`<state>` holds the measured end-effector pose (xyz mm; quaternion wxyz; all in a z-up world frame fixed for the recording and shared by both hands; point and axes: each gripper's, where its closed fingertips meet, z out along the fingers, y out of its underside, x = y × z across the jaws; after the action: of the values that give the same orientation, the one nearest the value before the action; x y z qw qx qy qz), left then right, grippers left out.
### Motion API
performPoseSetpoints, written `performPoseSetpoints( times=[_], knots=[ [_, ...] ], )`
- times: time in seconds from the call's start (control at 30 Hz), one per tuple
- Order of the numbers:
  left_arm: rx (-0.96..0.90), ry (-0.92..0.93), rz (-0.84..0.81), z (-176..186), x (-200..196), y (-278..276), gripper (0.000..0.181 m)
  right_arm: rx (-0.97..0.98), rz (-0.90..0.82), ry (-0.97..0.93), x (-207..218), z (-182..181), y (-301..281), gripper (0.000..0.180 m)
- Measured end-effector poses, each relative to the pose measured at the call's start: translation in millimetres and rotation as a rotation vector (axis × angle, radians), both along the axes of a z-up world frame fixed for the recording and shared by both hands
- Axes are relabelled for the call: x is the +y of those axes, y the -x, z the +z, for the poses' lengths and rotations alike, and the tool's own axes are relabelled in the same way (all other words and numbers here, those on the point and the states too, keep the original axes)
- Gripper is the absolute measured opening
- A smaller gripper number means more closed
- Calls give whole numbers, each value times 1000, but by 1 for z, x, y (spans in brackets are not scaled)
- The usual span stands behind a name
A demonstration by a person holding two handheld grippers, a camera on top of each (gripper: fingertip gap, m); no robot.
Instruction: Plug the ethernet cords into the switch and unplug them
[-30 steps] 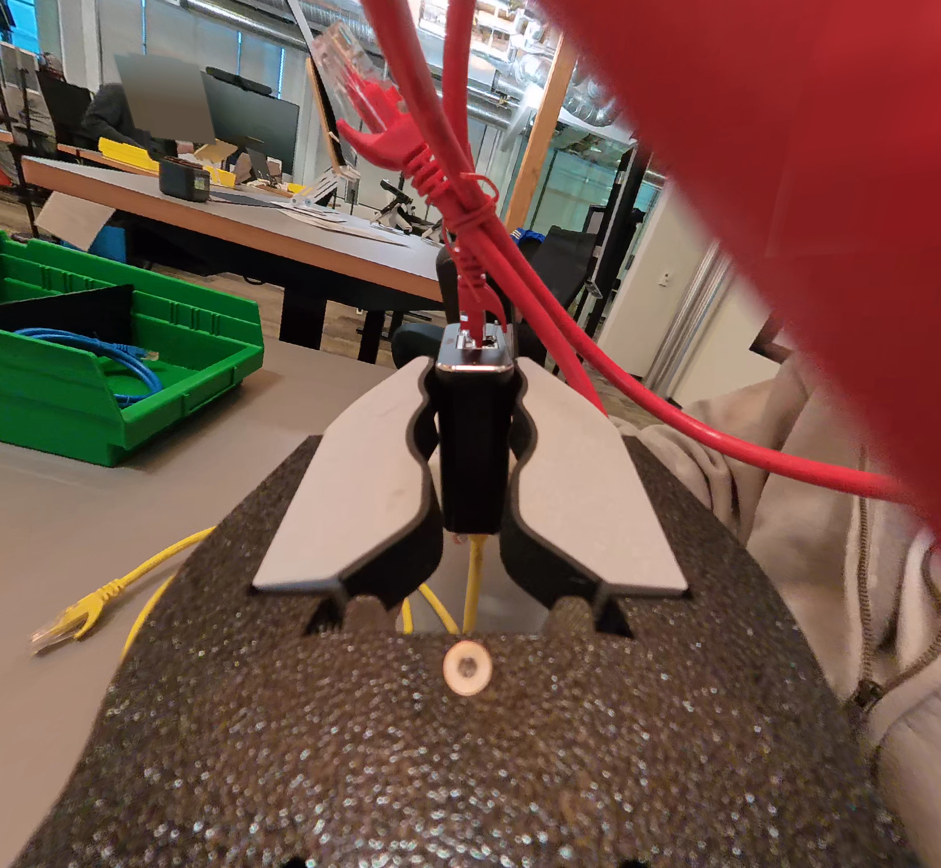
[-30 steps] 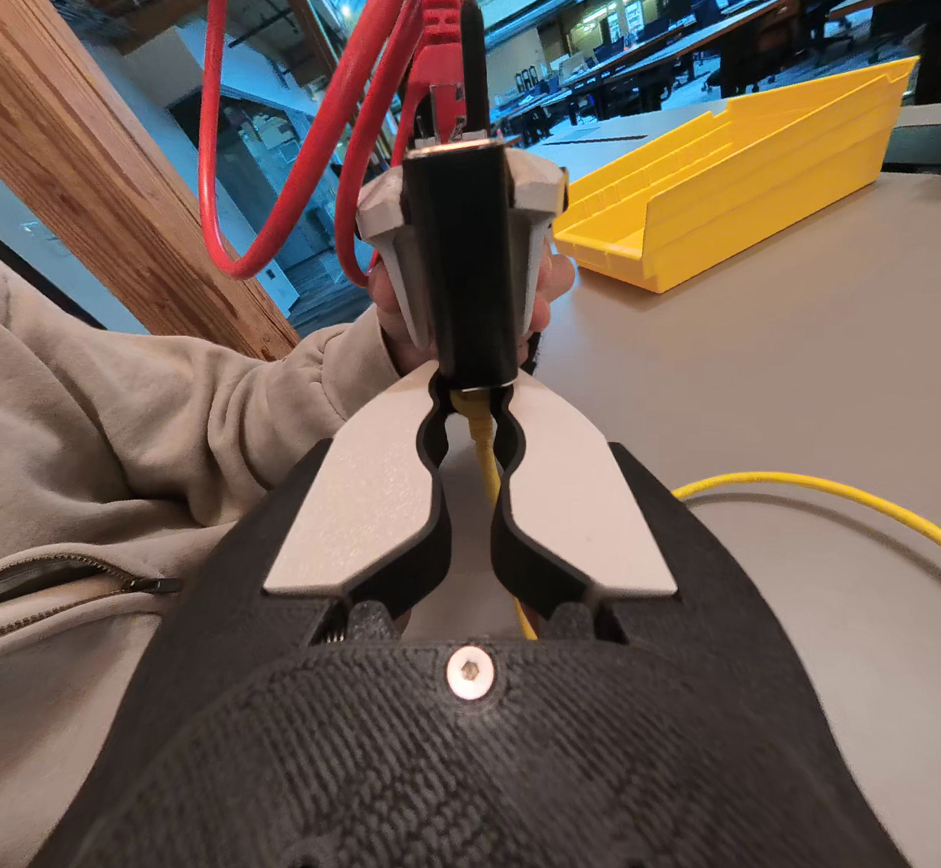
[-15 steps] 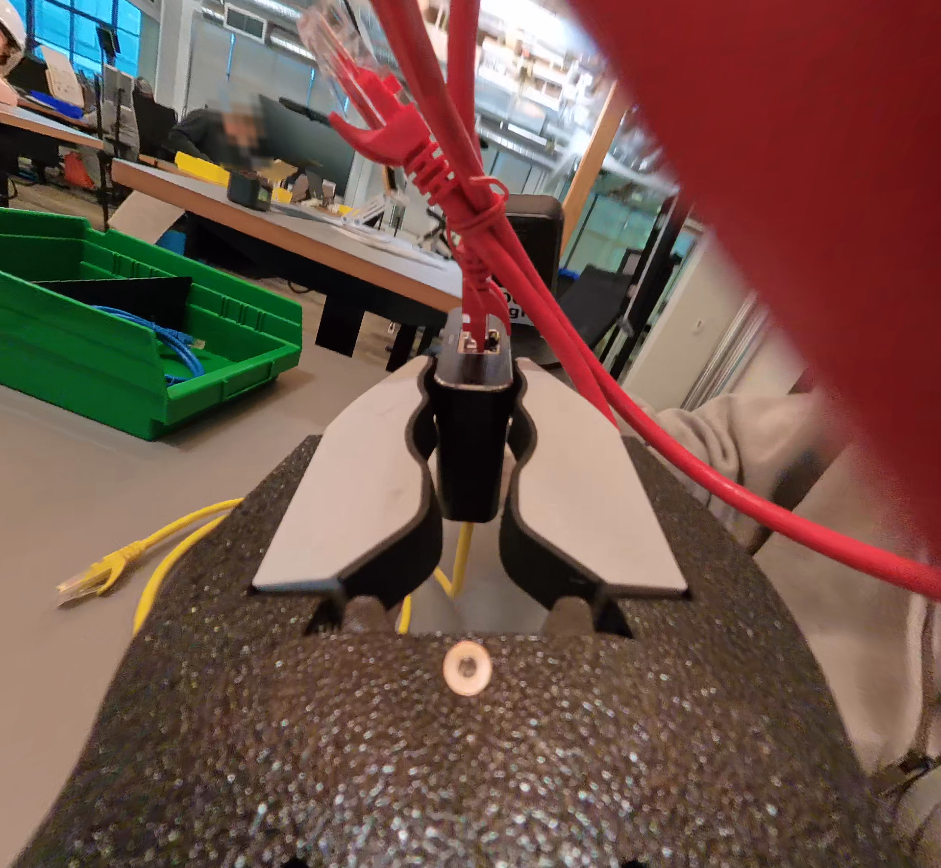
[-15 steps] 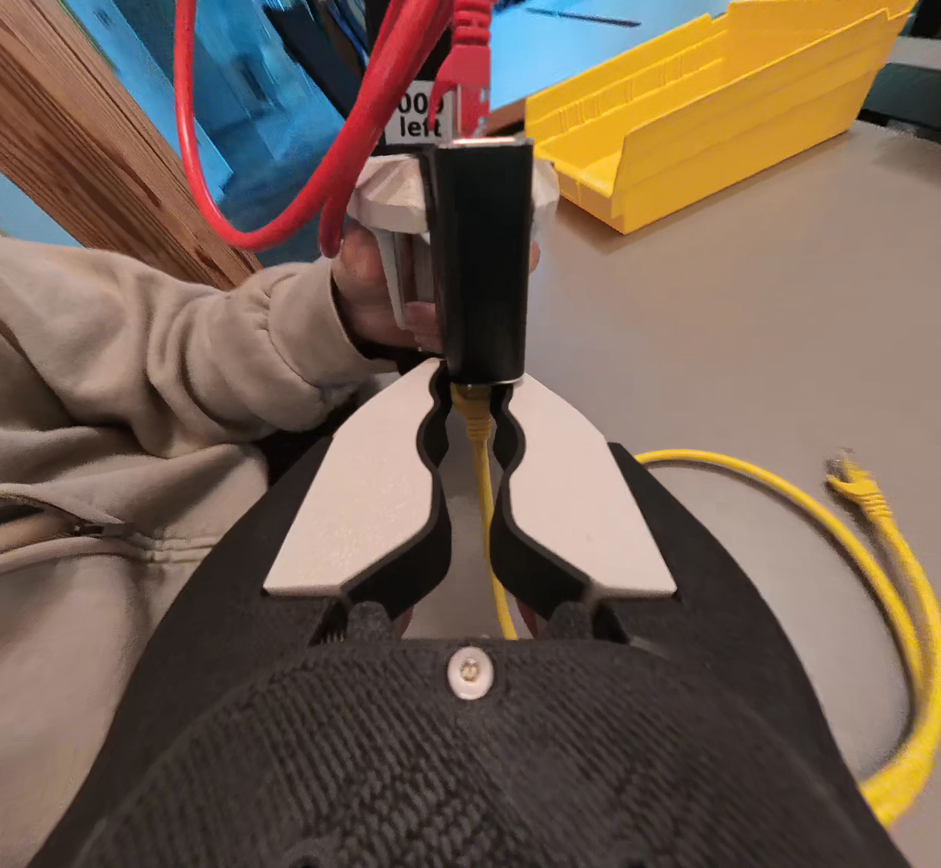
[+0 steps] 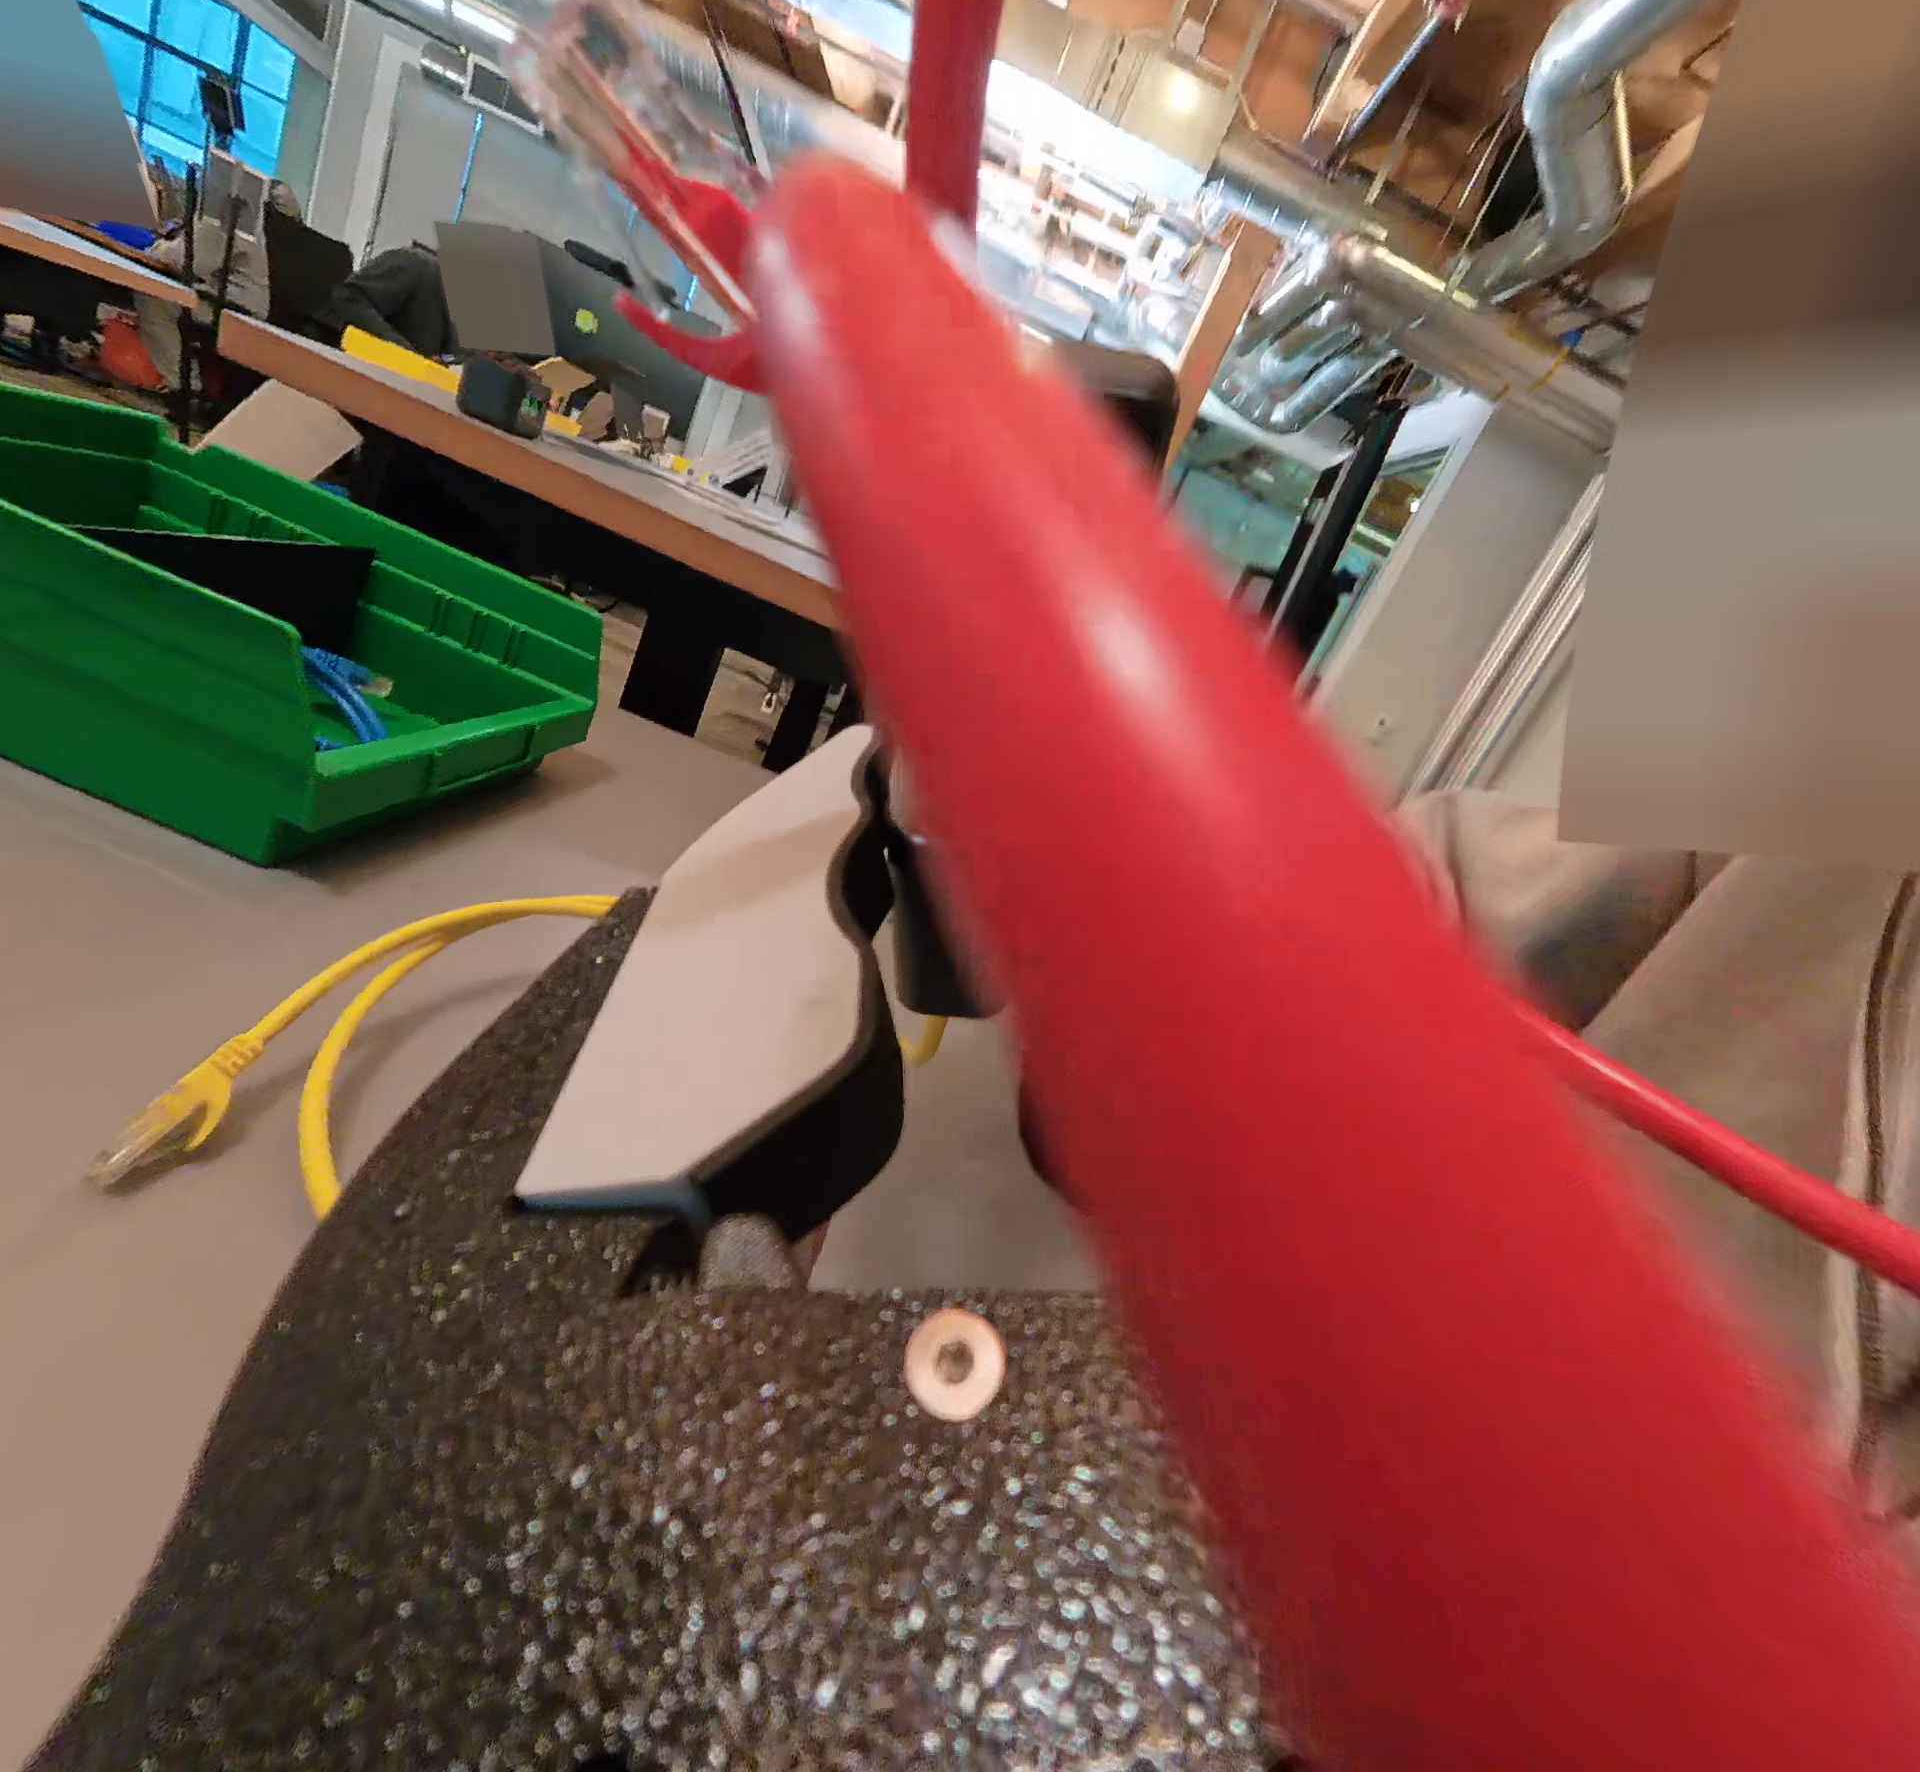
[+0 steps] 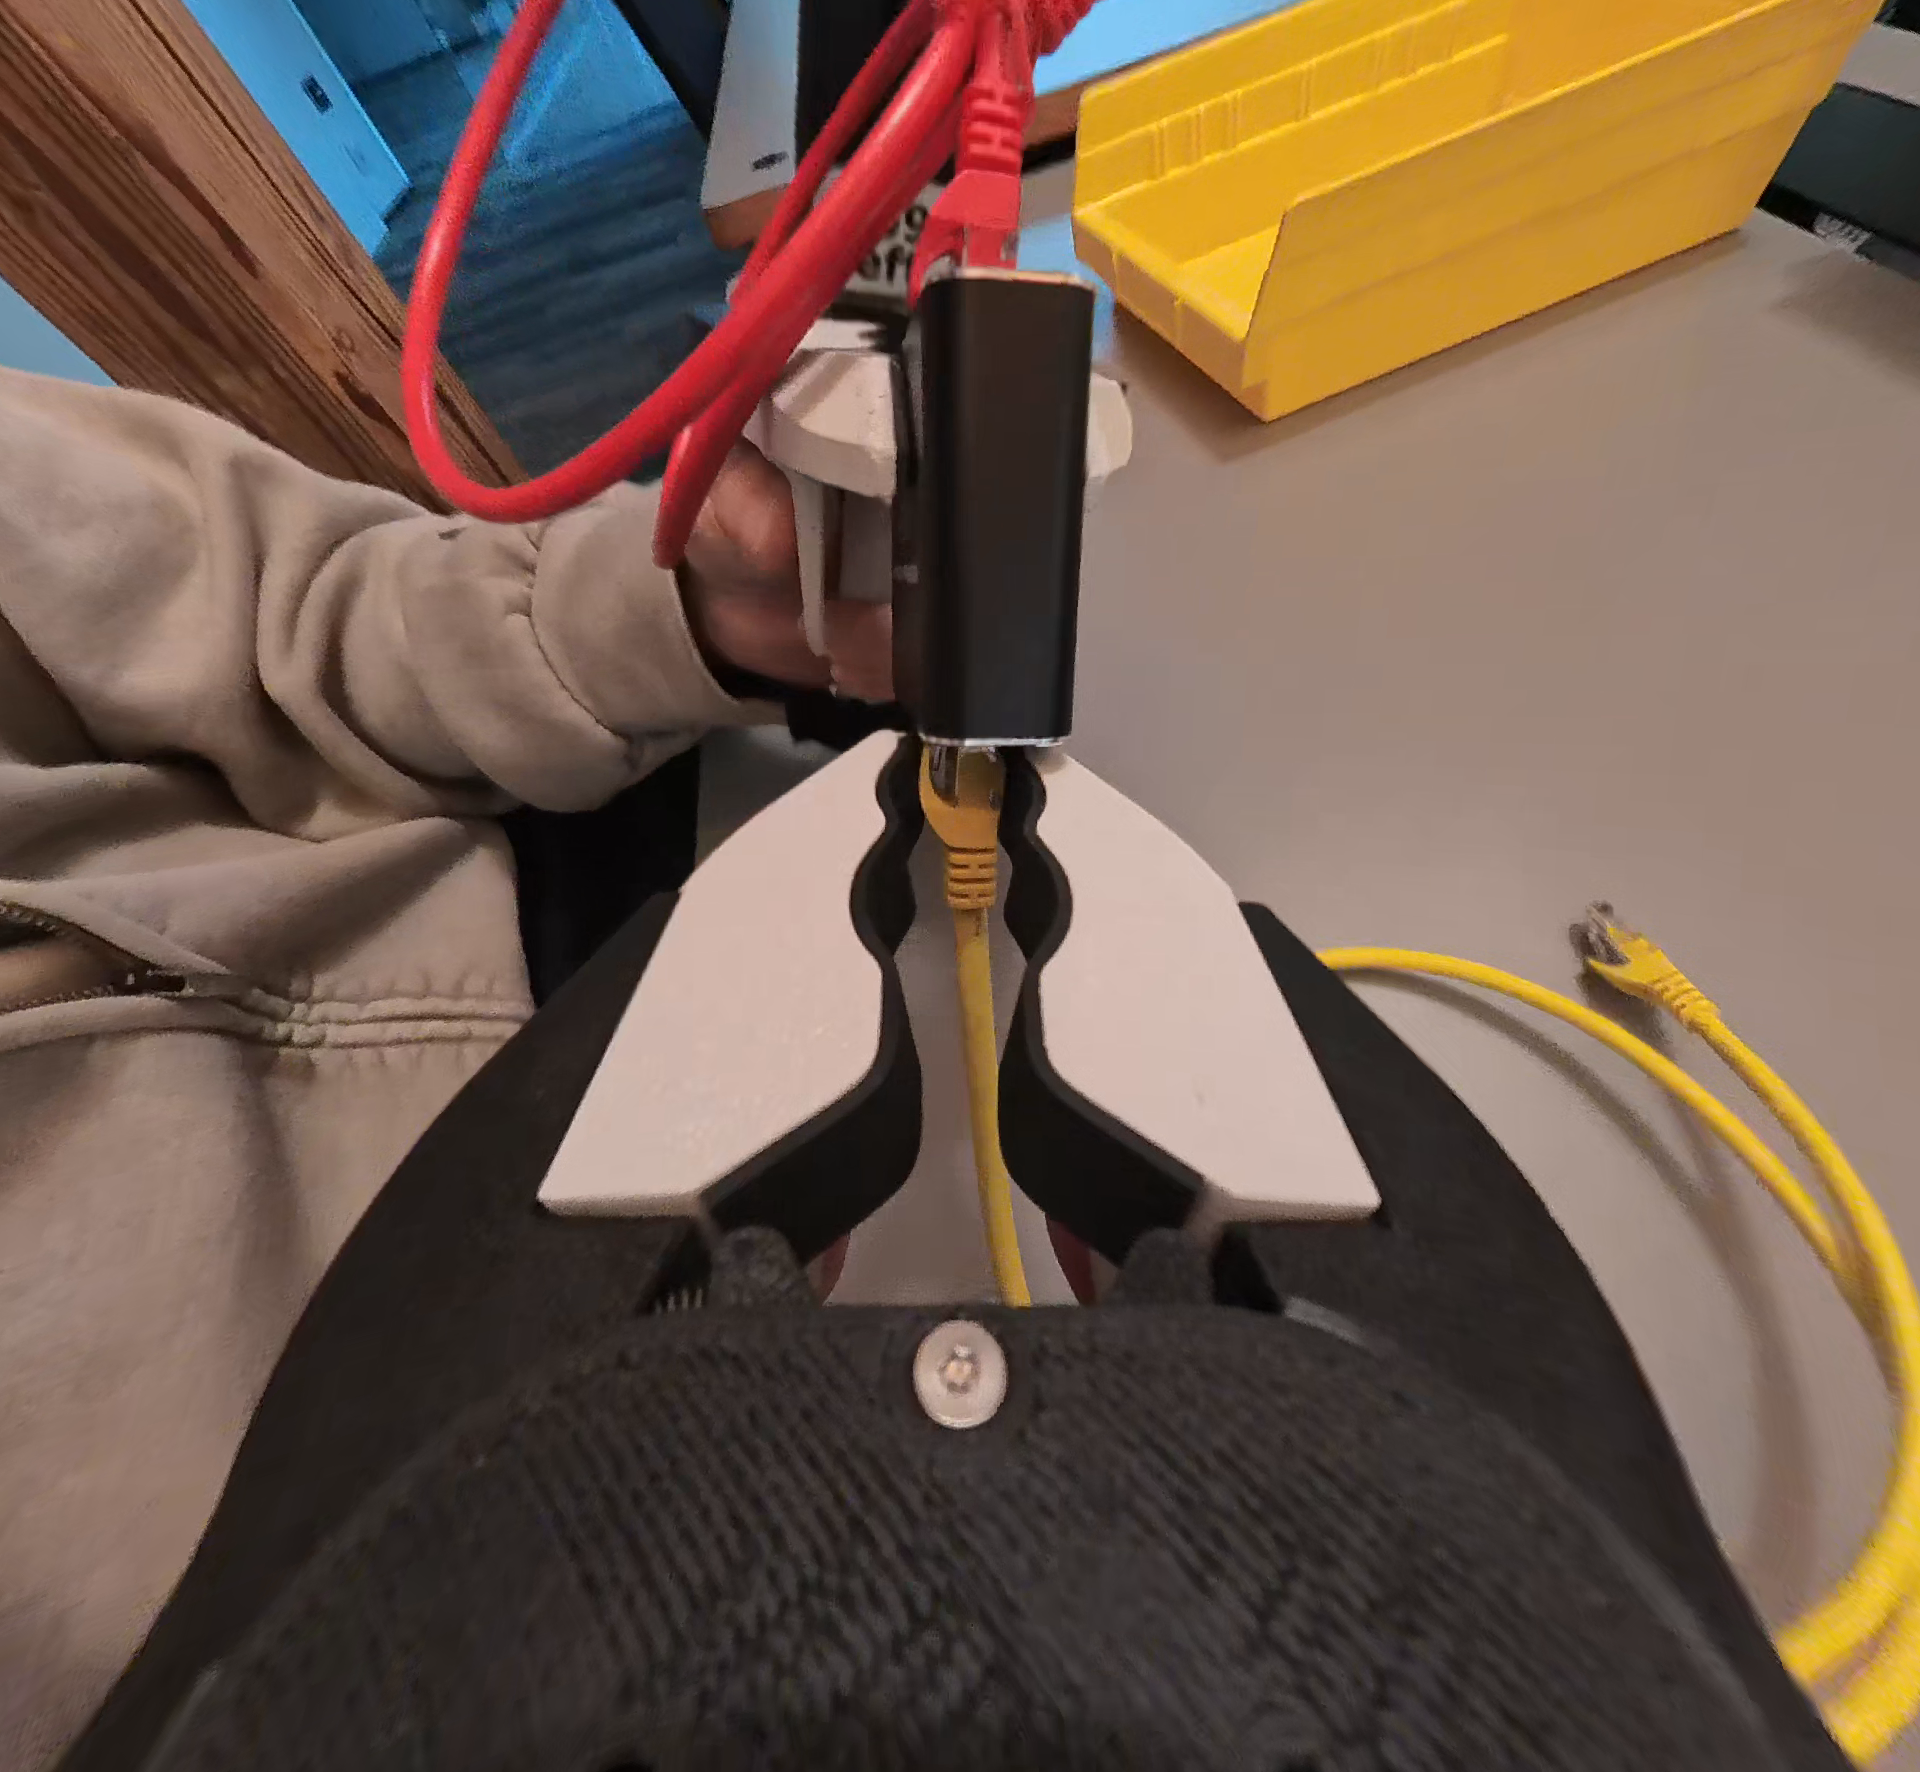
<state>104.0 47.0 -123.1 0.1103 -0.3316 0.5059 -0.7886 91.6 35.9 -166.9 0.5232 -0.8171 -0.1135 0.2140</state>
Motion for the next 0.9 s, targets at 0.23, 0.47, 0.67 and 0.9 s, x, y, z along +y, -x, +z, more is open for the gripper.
performPoseSetpoints(
  times=[0.23, 0.47, 0.67, 0.9],
  knots=[
    [-75, 122, -31, 4, 3, 6, 25, -49, -13, -39, -1, 16, -1, 16],
    [-123, 87, -63, 20, -3, 16, 25, -126, 1, -106, -5, 32, 10, 16],
    [-130, 84, -69, 23, -5, 17, 25, -90, 13, -89, -8, 34, 12, 16],
    [-129, 68, -66, 23, -6, 17, 22, -18, 10, -101, -11, 36, 11, 15]
  ],
)
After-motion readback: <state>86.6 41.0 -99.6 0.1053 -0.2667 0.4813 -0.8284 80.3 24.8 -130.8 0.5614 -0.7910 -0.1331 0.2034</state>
